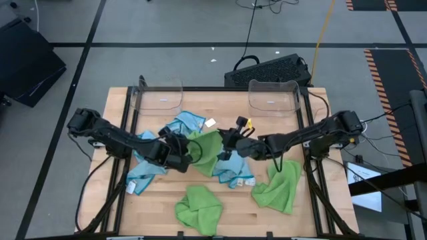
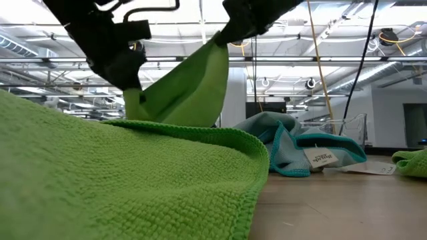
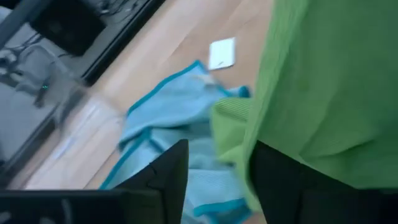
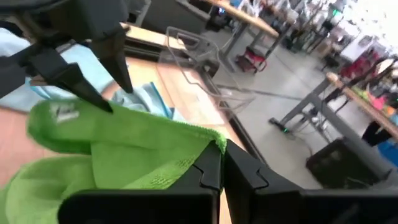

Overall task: Sort microfiber towel by color & place in baskets
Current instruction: Fold the top green towel

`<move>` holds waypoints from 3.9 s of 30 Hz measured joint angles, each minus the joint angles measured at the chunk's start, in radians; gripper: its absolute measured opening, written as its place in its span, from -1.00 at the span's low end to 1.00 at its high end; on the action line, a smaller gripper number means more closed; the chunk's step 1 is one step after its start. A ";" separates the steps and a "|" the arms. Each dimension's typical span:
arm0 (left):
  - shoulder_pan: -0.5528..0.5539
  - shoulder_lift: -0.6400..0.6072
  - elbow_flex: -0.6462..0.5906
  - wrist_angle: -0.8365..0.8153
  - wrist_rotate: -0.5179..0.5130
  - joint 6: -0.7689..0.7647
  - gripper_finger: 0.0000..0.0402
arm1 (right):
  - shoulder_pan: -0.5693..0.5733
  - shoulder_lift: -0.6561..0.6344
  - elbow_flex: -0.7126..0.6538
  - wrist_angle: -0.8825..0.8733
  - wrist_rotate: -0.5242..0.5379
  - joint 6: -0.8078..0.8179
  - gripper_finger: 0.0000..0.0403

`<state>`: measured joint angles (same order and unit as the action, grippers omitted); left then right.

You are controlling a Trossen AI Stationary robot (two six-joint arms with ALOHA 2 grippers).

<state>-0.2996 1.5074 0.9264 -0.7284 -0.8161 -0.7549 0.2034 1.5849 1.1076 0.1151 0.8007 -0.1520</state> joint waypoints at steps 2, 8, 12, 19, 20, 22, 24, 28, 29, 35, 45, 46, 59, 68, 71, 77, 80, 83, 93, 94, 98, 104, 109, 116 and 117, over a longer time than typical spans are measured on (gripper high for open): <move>0.009 0.000 0.000 -0.017 0.001 -0.005 -0.19 | -0.014 -0.010 0.000 -0.035 -0.024 0.035 -1.00; 0.027 0.000 0.000 -0.022 0.069 -0.005 -0.12 | -0.045 -0.017 0.000 -0.053 -0.096 0.065 -1.00; 0.031 -0.003 0.000 -0.027 0.174 -0.025 -0.03 | -0.051 -0.016 0.000 -0.066 -0.099 0.063 -1.00; 0.031 -0.005 0.000 -0.031 0.311 -0.067 0.04 | -0.066 -0.017 0.000 -0.097 -0.099 0.061 -1.00; 0.031 -0.005 0.000 -0.031 0.328 -0.067 0.03 | -0.067 -0.017 0.000 -0.098 -0.099 0.061 -1.00; 0.031 -0.005 0.000 -0.031 0.357 -0.065 0.01 | -0.067 -0.017 0.000 -0.105 -0.100 0.057 -1.00; 0.031 -0.005 0.000 -0.038 0.379 -0.063 -0.02 | -0.067 -0.017 0.000 -0.106 -0.100 0.052 -1.00; 0.031 -0.005 0.000 -0.070 0.400 -0.062 -0.08 | -0.067 -0.017 0.000 -0.106 -0.100 0.047 -1.00; 0.031 -0.005 0.000 -0.079 0.407 -0.061 -0.09 | -0.067 -0.017 0.000 -0.107 -0.100 0.045 -1.00; 0.031 -0.005 -0.001 -0.090 0.424 -0.045 -0.16 | -0.067 -0.017 0.000 -0.106 -0.100 0.044 -1.00; 0.029 -0.005 -0.001 -0.123 0.405 -0.025 -0.57 | -0.067 -0.017 0.000 -0.105 -0.100 0.041 -1.00; 0.029 -0.005 -0.001 -0.131 0.406 -0.025 -0.63 | -0.067 -0.017 0.000 -0.105 -0.100 0.038 -1.00; 0.033 -0.113 0.004 -0.167 0.262 0.123 -0.99 | -0.066 -0.066 0.000 -0.097 -0.152 0.002 -1.00; -0.003 -0.368 0.006 -0.125 0.220 0.447 -0.99 | -0.079 -0.111 -0.009 -0.082 -0.204 -0.046 -1.00; -0.016 -0.427 0.006 -0.107 0.185 0.539 -0.99 | -0.092 -0.123 -0.009 -0.056 -0.204 -0.081 -1.00; 0.006 -0.488 0.006 -0.050 -0.039 0.701 -1.00 | -0.149 -0.137 -0.010 0.062 -0.205 -0.207 -1.00; 0.054 -0.503 0.006 0.032 -0.130 0.814 -1.00 | -0.195 -0.156 -0.010 0.132 -0.206 -0.281 -1.00; 0.121 -0.515 0.006 0.172 -0.176 0.951 -1.00 | -0.254 -0.192 -0.011 0.185 -0.275 -0.314 -1.00; 0.339 -0.579 0.006 0.678 0.035 1.306 -1.00 | -0.487 -0.350 -0.010 0.171 -0.676 -0.124 -1.00; 0.342 -0.589 0.006 0.664 0.090 1.280 -1.00 | -0.495 -0.366 -0.010 0.137 -0.713 -0.095 -1.00; 0.324 -0.614 0.006 0.503 0.266 1.126 -1.00 | -0.468 -0.410 -0.010 -0.031 -0.816 -0.036 -1.00; 0.242 -0.607 0.006 0.351 0.432 0.954 -1.00 | -0.380 -0.445 -0.010 -0.239 -0.833 0.001 -1.00; 0.160 -0.583 0.006 0.355 0.476 0.917 -1.00 | -0.327 -0.471 -0.010 -0.273 -0.830 -0.008 -1.00; 0.198 -0.559 0.006 0.532 0.327 1.100 -1.00 | -0.351 -0.493 -0.009 -0.200 -0.669 -0.047 -1.00; 0.227 -0.552 0.006 0.568 0.311 1.124 -1.00 | -0.362 -0.486 -0.009 -0.190 -0.644 -0.054 -1.00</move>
<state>-0.0729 0.9553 0.9321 -0.1606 -0.5047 0.3687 -0.1590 1.0985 1.0985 -0.0750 0.1566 -0.2059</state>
